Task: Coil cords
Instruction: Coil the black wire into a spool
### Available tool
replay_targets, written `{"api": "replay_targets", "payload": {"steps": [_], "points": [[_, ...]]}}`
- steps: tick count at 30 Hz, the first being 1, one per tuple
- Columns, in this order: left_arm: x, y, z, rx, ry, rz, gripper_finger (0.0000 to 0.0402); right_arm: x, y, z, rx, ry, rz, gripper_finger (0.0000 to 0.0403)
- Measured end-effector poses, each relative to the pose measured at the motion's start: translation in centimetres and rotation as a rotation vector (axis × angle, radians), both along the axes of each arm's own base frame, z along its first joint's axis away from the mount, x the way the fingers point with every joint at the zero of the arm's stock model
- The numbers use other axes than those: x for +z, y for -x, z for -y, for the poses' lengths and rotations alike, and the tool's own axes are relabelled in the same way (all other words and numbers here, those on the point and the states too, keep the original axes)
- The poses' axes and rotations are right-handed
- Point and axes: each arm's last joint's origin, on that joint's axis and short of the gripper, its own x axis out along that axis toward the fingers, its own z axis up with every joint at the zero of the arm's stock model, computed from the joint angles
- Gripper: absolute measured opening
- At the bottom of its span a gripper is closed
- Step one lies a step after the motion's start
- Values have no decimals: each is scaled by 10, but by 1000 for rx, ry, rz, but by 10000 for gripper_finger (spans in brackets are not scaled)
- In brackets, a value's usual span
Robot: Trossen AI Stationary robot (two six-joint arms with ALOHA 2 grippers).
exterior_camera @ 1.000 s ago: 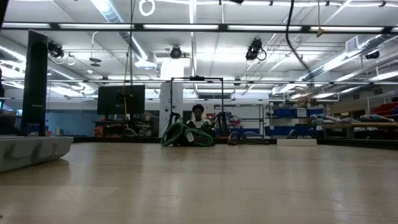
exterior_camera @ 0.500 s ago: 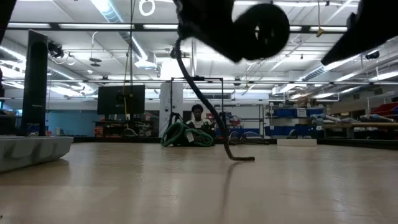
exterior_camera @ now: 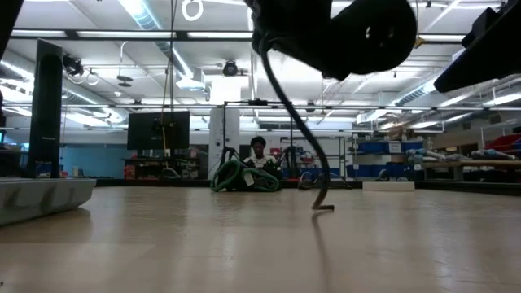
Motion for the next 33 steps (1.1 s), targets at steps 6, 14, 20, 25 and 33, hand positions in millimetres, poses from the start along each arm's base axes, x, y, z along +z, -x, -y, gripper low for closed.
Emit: {"api": "replay_targets", "payload": {"steps": [6, 14, 20, 25, 33], "points": [[7, -3, 10, -59, 0, 63, 0, -25, -10, -15, 52, -7, -19, 83], [9, 2, 11, -60, 11, 10, 0, -8, -8, -11, 33, 43, 67, 75], [27, 4, 16, -54, -31, 42, 0, 6, -5, 1, 47, 42, 45, 73], [42, 10, 20, -51, -50, 63, 0, 0, 16, 19, 13, -13, 46, 70], [59, 14, 35, -66, -130, 179, 0, -34, 40, 40, 49, -258, 164, 62]]}}
